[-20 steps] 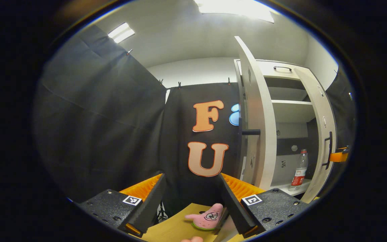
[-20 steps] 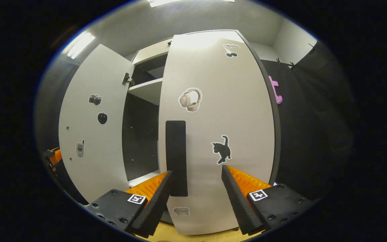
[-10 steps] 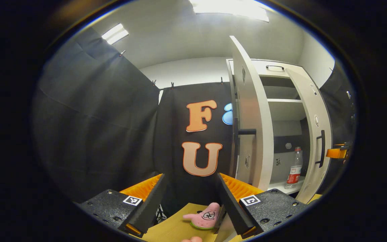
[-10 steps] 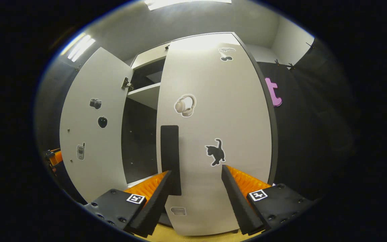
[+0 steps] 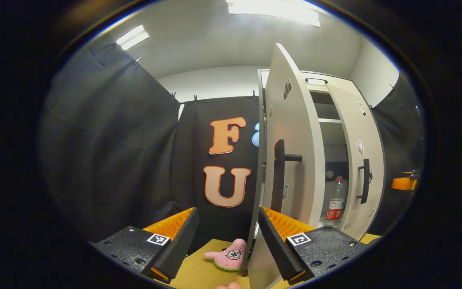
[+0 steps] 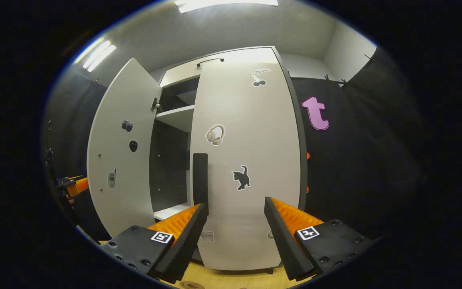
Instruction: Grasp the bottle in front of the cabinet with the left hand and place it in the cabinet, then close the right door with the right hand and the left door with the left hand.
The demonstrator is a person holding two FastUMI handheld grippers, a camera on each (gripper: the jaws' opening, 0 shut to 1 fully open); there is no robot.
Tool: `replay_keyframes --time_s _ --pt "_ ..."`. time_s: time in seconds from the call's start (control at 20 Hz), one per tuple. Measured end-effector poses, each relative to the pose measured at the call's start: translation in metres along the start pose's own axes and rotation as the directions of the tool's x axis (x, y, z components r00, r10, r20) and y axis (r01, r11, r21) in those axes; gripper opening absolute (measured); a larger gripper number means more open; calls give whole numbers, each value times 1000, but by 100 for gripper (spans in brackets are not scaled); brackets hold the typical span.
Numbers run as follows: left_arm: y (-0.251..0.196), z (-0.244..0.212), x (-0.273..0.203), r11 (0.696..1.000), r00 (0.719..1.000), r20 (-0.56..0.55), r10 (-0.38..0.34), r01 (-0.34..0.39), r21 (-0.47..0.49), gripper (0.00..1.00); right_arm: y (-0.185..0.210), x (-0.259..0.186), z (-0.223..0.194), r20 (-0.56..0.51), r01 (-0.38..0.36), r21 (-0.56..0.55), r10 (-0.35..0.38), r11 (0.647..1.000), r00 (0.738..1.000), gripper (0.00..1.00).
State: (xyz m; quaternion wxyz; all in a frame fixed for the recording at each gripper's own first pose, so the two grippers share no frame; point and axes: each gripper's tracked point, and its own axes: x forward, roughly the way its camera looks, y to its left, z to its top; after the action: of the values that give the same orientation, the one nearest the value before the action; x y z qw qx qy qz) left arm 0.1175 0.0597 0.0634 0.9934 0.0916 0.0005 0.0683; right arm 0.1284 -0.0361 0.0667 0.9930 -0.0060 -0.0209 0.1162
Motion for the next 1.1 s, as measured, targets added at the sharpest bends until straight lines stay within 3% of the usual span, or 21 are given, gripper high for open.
replay_keyframes --time_s 0.2,0.25,0.3,0.35,0.6,0.65,0.75,1.1 --pt "-25 -1 1 999 999 -2 -48 48 1 87 -12 -17 -2 -6 21 -16 -21 1000 1000 96" --pt "-34 -1 0 998 998 -4 -62 62 -4 92 -14 -21 -3 -11 25 -19 -25 1000 1000 96" --pt "-40 -2 1 997 997 -3 -72 72 -12 87 -16 -26 -4 -17 29 -18 -29 999 999 96" --pt "-48 -3 1 996 997 -2 -83 83 -22 92 -19 -29 -4 -21 34 -17 -35 999 999 97" --pt "-87 -12 9 985 989 -7 -147 145 -94 87 -36 -47 -6 -31 82 -32 -83 996 996 96" --pt "-92 -18 13 983 988 -19 -155 152 -107 96 -39 -49 -6 -33 92 -30 -93 995 995 96" --pt "-104 -27 19 977 985 -41 -170 163 -135 91 -45 -55 -7 -37 110 -24 -110 994 993 96" --pt "-138 -16 38 952 968 -7 -250 245 -186 94 -64 -65 -11 -46 169 -19 -170 985 984 96"
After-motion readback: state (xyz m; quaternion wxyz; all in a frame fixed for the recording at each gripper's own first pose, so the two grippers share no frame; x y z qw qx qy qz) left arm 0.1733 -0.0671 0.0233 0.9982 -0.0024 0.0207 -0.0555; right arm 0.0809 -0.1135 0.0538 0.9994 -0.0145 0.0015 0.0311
